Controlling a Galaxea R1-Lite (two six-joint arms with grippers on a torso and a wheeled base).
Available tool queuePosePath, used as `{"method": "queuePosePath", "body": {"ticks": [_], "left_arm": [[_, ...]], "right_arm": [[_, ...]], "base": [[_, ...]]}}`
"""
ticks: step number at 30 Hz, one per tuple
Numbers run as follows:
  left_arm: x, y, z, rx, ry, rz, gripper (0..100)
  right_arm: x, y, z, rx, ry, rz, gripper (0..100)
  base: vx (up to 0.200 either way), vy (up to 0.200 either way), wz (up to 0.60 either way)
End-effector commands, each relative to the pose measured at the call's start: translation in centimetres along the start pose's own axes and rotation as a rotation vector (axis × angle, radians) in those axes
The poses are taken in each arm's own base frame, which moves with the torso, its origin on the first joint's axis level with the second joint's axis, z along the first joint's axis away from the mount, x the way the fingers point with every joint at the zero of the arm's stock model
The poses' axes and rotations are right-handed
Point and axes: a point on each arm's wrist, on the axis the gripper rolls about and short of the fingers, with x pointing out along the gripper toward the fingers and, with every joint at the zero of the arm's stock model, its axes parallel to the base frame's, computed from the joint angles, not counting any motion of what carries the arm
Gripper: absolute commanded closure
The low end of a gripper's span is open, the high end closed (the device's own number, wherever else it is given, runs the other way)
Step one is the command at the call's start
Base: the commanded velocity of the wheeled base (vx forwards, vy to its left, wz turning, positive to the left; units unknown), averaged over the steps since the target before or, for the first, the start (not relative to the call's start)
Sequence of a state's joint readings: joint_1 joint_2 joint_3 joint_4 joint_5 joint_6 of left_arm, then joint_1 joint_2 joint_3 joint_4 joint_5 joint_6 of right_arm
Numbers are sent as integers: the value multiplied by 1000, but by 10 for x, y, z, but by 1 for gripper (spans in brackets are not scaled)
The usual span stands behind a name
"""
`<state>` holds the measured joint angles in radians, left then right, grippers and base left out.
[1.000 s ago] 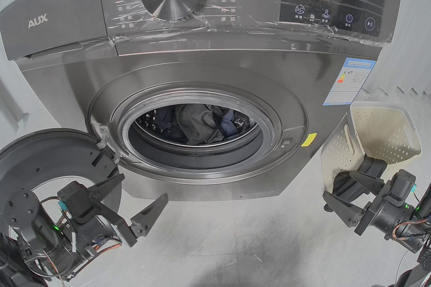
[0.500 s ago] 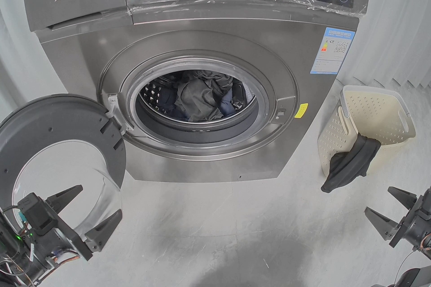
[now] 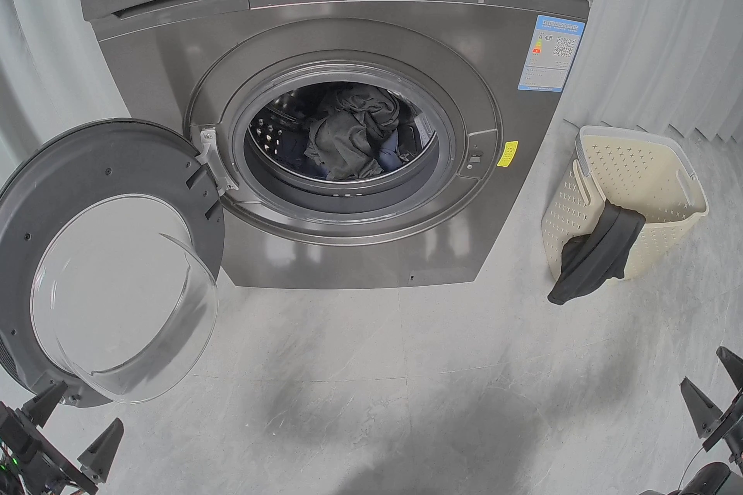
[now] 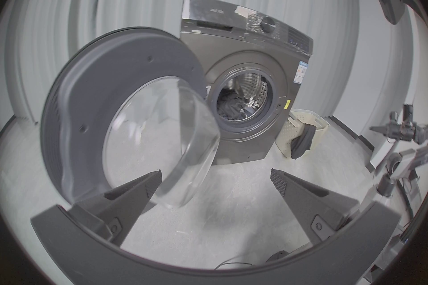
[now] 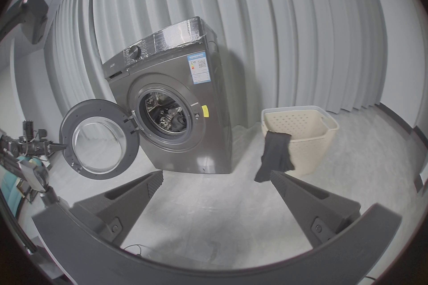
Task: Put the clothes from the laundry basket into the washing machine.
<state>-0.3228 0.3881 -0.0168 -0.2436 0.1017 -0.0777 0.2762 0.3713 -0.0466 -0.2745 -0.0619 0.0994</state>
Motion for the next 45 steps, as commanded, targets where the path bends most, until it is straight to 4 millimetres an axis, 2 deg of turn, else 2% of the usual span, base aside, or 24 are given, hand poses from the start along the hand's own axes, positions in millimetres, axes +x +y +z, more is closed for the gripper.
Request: {"method": "queuePosePath", "body": {"ticks": [1,2,7,11,14,18,21,23,25,27,29,32,33,38,45], "left_arm": [[-27,3,-25,-87,-127,132,0],[-27,3,-26,-111,-126,131,0],[-27,2,-26,-77,-129,213,0],[-29,-1,-27,-45,-165,277,0],[-33,-4,-29,-20,-217,209,0],[-34,-1,-29,10,-209,345,0],[-33,-2,-29,28,-202,315,0],[-33,-4,-29,62,-200,219,0],[-33,-5,-29,83,-197,167,0],[-33,-5,-29,62,-199,153,0],[-33,-5,-30,76,-197,201,0],[-34,0,-30,98,-186,433,0],[-34,1,-30,92,-184,451,0],[-32,-3,-34,15,-158,240,0],[-32,-4,-36,20,-132,209,0]], "right_arm": [[-26,-3,-32,1,-73,-126,0],[-26,-4,-37,11,-32,-153,0],[-26,-6,-36,-4,-46,-275,0],[-26,-5,-38,-16,-19,-209,0],[-26,-5,-38,-26,-17,-197,0],[-26,-5,-38,-43,-15,-201,0],[-25,-4,-38,-67,-12,-241,0],[-29,-1,-39,-87,-56,-370,0],[-30,-1,-40,-99,-72,-351,0],[-33,0,-41,-108,-105,-258,0],[-32,2,-46,-84,-64,-180,0],[-32,1,-46,-80,-56,-202,0],[-32,1,-46,-84,-56,-204,0],[-32,1,-46,-98,-55,-192,0],[-32,1,-46,-89,-58,-192,0]], "base": [[0,-200,0],[0,-200,0],[0,-200,0],[0,-200,0],[0,-200,0],[0,-200,0],[0,0,0],[0,0,0],[0,0,0],[0,0,0],[0,0,0],[0,0,0],[0,0,0],[0,0,0],[0,0,0]]}}
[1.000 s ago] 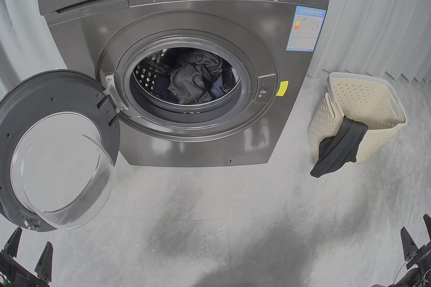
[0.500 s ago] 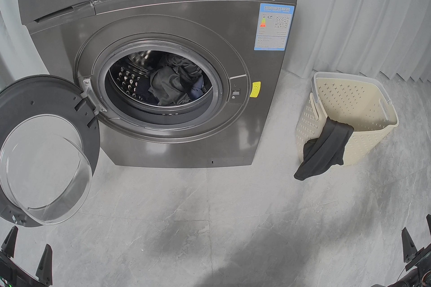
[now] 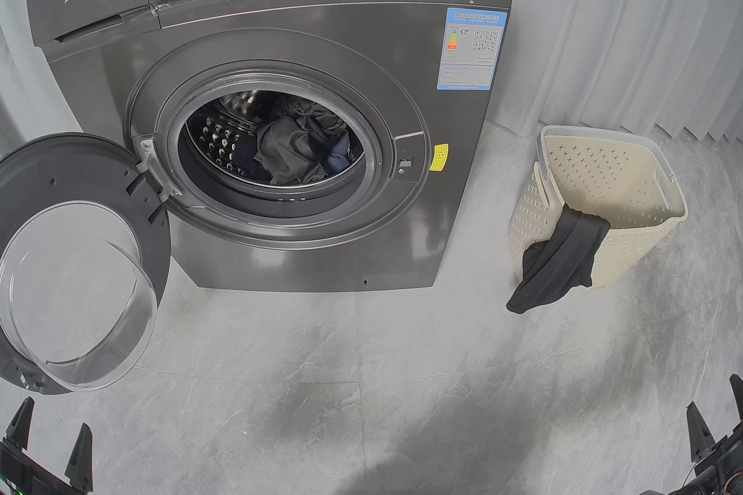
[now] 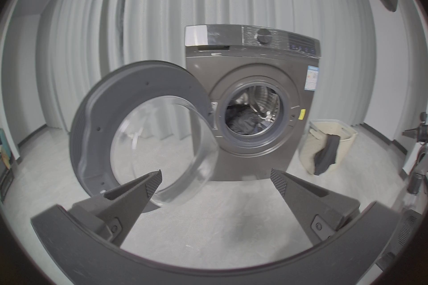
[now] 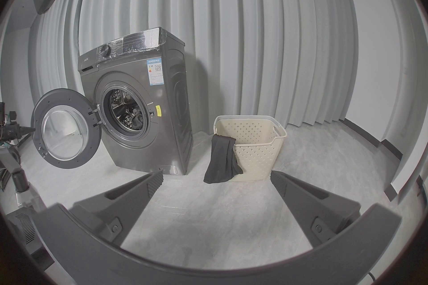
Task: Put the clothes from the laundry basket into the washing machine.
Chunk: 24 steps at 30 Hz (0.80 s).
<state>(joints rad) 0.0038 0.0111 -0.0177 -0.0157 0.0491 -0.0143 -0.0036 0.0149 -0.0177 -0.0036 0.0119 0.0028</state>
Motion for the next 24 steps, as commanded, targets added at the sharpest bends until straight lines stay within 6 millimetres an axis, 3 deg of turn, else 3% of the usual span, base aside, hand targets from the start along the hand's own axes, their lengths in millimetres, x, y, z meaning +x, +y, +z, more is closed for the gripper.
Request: {"method": "queuePosePath", "body": {"ticks": [1,3,24], "left_arm": [[1,-1,-7,-16,30,-48,0],[1,-1,-7,-11,29,-48,0],[1,-1,-7,7,27,-47,0]], "right_arm": [[0,0,-6,-1,8,12,0],[0,0,-6,2,8,12,0],[0,0,-6,0,8,12,0]], "base": [[0,0,0],[0,0,0],[0,-200,0]]}}
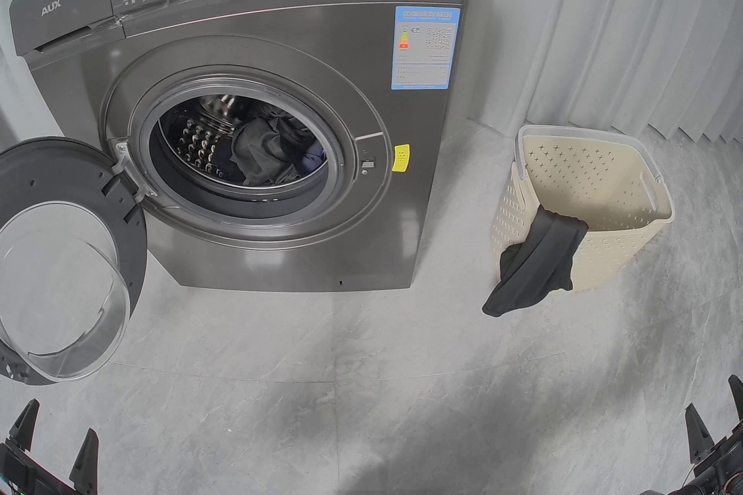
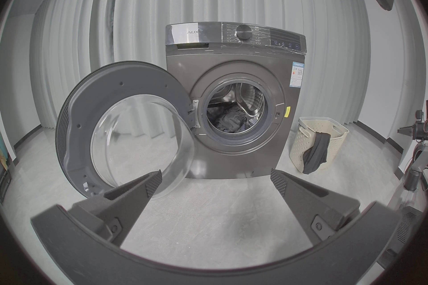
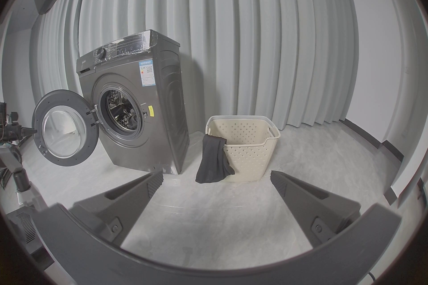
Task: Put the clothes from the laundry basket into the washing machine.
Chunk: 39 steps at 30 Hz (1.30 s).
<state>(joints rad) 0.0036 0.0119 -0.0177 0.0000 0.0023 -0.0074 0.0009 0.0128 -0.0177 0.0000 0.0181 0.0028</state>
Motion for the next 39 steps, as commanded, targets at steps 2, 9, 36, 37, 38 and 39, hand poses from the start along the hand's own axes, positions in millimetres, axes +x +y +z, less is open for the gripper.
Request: {"method": "queuePosePath", "body": {"ticks": [2,9,36,37,38,39], "left_arm": [[1,0,-5,-5,12,-1,0],[1,0,-5,-14,12,-1,0],[1,0,-5,-31,12,-1,0],[1,0,-5,-31,12,0,0],[1,0,-5,-31,12,-1,0],[1,0,-5,-31,12,-1,0]], "right_arm": [[0,0,-5,-1,6,1,0],[0,0,-5,-1,6,1,0],[0,0,-5,0,6,1,0],[0,0,-5,0,6,1,0],[0,0,-5,0,6,1,0],[0,0,-5,0,8,1,0]], "base": [[0,-200,0],[0,-29,0],[0,-170,0],[0,0,0],[0,0,0],[0,0,0]]}}
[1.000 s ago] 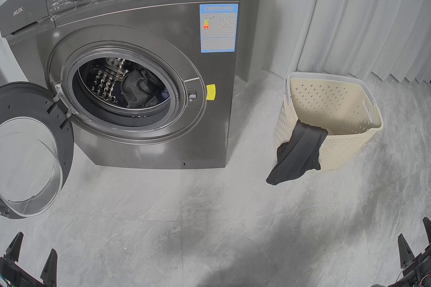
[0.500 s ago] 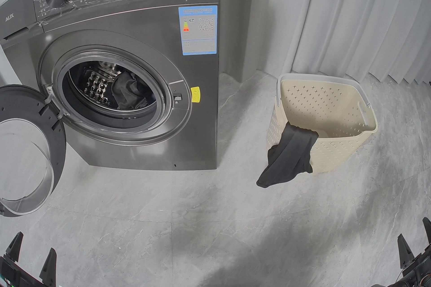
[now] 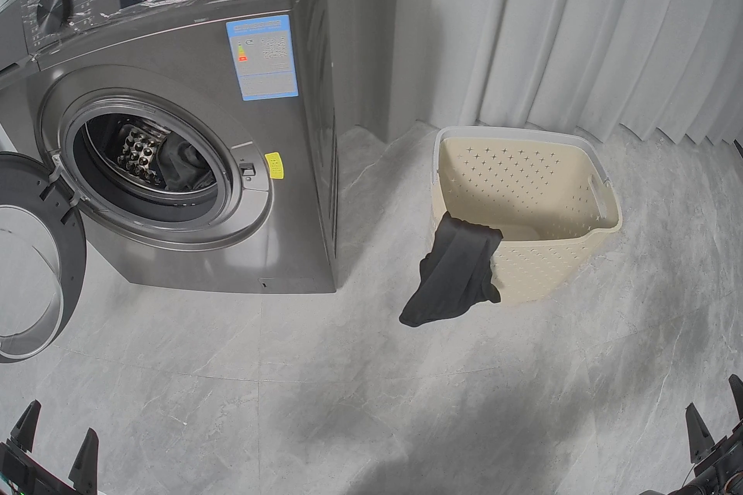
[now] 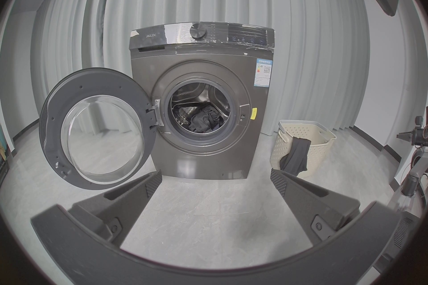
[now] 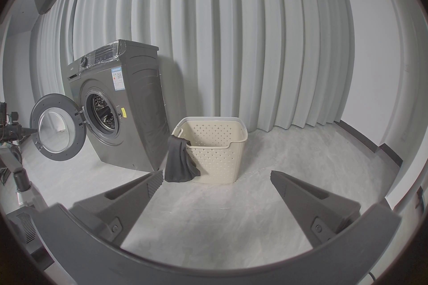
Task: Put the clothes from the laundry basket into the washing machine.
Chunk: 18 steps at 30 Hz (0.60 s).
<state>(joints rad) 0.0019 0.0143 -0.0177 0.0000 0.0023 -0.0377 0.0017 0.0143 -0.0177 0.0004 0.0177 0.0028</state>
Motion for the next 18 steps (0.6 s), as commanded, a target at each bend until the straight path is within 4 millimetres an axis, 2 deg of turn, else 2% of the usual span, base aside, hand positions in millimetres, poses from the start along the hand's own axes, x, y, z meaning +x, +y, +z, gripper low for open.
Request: {"method": "queuePosePath", "body": {"ticks": [1,6,18], "left_arm": [[1,0,-5,-1,10,1,0],[1,0,-5,-1,10,1,0],[1,0,-5,4,9,2,0]], "right_arm": [[0,0,-5,0,5,1,0],[0,0,-5,0,5,1,0],[0,0,-5,0,5,1,0]], "base": [[0,0,0],[0,0,0],[0,-200,0]]}}
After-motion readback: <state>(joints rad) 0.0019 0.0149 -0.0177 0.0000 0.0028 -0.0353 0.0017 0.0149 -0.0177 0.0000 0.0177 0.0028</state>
